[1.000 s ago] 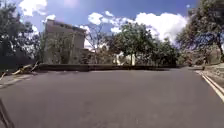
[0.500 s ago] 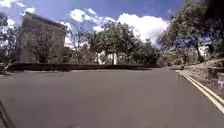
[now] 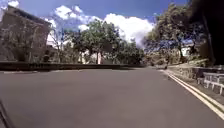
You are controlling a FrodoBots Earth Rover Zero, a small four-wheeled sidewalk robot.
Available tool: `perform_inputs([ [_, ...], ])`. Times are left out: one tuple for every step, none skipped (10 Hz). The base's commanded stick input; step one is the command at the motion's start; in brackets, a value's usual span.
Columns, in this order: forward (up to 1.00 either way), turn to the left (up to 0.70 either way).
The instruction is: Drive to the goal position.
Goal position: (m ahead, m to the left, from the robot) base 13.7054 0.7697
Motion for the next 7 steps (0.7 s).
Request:
perform_inputs([
  [0.5,0.0],
  [0.5,0.0],
  [0.5,0.0],
  [0.5,0.0],
  [0.5,-0.07],
  [0.5,-0.19],
  [0.5,-0.5],
])
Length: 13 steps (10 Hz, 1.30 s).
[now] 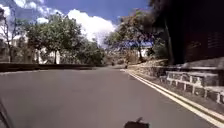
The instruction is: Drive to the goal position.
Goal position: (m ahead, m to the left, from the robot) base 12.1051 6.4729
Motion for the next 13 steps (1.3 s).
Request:
perform_inputs([
  [0.5,-0.5],
  [0.5,-0.5],
  [0.5,-0.5],
  [0.5,-0.28],
  [0.5,-0.02],
  [0.5,0.0],
  [0.5,0.0],
  [0.5,0.0],
  [0.5,0.0],
  [0.5,0.0],
  [0.5,0.0],
  [0.5,0.0],
  [0.5,0.0],
])
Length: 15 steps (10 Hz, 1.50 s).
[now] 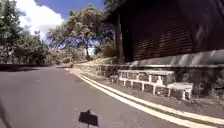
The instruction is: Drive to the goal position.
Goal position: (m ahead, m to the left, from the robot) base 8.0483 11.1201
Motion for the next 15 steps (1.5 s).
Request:
perform_inputs([
  [0.5,0.0],
  [0.5,0.0],
  [0.5,0.0],
  [0.5,0.0],
  [0.5,0.0],
  [0.5,0.0],
  [0.5,0.0],
  [0.5,0.11],
  [0.5,0.36],
  [0.5,0.5],
  [0.5,0.5],
  [0.5,0.5],
  [0.5,0.5],
  [0.5,0.38],
  [0.5,0.15],
])
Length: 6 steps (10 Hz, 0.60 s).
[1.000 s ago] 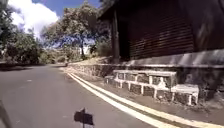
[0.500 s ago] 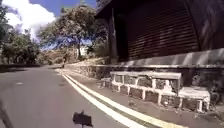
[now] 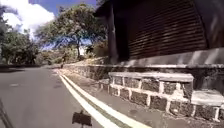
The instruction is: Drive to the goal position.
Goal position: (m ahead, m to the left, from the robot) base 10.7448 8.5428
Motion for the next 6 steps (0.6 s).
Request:
perform_inputs([
  [0.5,0.0],
  [0.5,0.0],
  [0.5,0.0],
  [0.5,0.0],
  [0.5,0.0],
  [0.5,0.0],
])
